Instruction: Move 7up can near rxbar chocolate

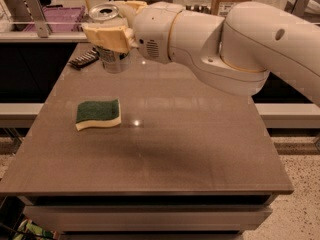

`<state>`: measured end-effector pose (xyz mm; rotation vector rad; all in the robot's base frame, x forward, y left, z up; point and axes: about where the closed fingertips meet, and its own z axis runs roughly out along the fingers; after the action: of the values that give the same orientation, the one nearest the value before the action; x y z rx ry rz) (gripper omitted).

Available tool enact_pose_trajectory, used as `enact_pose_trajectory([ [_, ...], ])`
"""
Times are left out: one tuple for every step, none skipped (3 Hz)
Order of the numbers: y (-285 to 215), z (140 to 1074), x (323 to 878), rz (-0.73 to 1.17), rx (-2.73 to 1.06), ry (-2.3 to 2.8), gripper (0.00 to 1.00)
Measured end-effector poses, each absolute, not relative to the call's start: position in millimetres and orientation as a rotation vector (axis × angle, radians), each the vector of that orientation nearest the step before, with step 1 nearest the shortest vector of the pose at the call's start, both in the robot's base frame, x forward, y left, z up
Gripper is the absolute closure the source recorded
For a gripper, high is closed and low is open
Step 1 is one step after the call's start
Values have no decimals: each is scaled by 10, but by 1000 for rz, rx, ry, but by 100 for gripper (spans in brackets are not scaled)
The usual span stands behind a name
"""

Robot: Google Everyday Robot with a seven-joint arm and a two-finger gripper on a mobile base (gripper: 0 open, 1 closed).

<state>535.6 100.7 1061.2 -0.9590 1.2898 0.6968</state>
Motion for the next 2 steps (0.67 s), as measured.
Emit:
enact_pose_trajectory([
  [1011,10614,5351,698,-960,1289,100],
  [1058,10626,5482,723,-976,1287,100],
])
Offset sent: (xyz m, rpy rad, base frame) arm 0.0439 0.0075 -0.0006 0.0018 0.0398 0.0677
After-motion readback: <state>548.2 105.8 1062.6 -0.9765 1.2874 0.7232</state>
